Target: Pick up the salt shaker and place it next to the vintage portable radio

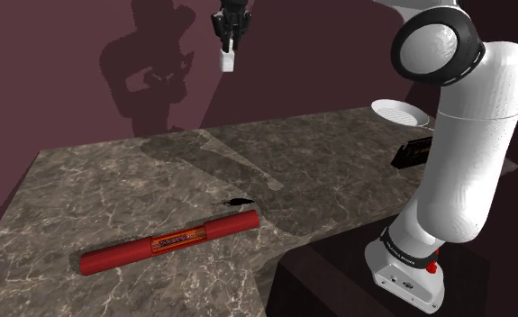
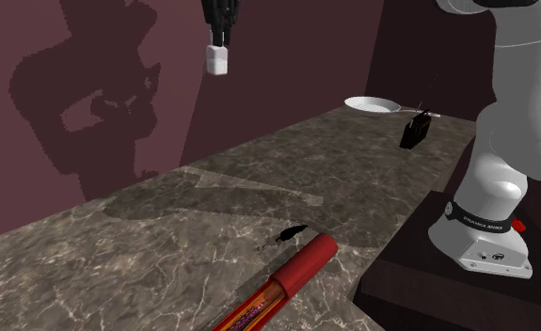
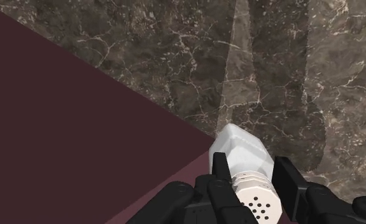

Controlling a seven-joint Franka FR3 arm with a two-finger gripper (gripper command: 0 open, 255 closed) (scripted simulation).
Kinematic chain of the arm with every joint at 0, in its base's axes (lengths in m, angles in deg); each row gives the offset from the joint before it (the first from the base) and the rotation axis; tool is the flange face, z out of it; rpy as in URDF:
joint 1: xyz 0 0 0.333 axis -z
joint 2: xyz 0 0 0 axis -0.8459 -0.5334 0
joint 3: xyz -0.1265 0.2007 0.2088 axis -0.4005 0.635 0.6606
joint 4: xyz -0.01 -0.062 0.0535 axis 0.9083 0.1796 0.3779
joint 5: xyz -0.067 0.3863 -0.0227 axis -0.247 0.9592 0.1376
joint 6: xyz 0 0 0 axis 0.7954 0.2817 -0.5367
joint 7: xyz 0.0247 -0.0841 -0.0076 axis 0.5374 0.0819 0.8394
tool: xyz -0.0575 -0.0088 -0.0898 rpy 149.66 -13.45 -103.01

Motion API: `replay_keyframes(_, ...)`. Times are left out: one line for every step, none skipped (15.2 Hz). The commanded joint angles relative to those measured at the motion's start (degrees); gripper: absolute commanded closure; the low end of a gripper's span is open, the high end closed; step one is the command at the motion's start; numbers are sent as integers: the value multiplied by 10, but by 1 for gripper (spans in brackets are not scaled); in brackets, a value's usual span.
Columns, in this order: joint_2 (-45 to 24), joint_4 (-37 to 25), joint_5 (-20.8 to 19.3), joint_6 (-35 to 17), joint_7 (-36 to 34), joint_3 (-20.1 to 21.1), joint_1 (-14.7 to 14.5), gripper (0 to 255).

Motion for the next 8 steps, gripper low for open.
replay_keyframes(-11,-34,-2,23,-1,1,-3,255)
replay_keyframes(-19,-55,-3,36,-1,1,-5,255)
replay_keyframes(-21,-59,-3,38,-1,0,-5,255)
replay_keyframes(15,-5,3,20,6,-1,5,255)
replay_keyframes(46,42,8,5,13,-2,13,255)
replay_keyframes(75,82,13,-8,21,-5,21,255)
replay_keyframes(102,119,18,-18,29,-7,28,255)
replay_keyframes(127,152,22,-27,38,-11,35,255)
